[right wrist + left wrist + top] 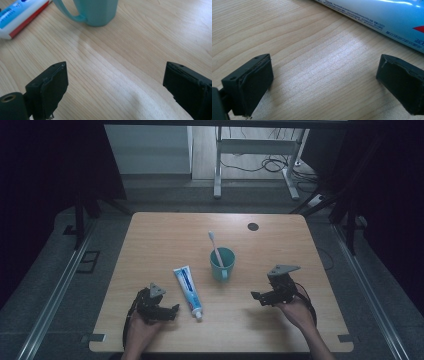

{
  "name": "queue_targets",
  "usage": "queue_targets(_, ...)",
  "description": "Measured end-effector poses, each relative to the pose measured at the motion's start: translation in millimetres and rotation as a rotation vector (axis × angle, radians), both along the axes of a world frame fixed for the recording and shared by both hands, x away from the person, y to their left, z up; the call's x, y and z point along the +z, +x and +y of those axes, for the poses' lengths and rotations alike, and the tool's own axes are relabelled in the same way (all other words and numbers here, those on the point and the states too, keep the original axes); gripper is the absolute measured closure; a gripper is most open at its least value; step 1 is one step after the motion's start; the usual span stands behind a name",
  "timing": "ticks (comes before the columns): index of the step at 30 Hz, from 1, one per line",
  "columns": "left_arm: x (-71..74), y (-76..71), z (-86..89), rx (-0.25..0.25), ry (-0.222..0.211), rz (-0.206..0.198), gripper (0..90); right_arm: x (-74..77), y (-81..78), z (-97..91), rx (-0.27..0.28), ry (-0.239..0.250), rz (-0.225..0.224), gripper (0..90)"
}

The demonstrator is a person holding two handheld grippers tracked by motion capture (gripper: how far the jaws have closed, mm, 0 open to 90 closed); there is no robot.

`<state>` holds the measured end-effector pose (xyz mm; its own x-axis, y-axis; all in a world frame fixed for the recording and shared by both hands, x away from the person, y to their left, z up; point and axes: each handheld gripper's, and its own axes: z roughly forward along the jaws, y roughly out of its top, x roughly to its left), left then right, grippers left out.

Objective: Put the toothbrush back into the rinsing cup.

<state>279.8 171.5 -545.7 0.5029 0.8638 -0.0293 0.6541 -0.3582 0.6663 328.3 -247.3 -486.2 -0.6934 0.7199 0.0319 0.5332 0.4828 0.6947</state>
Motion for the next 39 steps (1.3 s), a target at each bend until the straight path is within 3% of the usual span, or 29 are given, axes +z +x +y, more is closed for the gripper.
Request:
queue_targets(9, 0.1, 0.3, 0.3, -0.005, 0.004, -0.001, 1.1, -16.5, -7.8, -12.5, -0.033, -0.003, 0.012, 0.2)
queue_targets(25, 0.1, 0.1, 0.0, 0.000, 0.003, -0.001, 1.1, -46.6, -20.6, -24.9, -0.068, -0.003, 0.027, 0.0)
queue_targets(39, 0.1, 0.2, 0.1, -0.002, 0.004, -0.001, 1.1, -57.3, -28.1, -23.9, -0.078, -0.020, -0.024, 0.0)
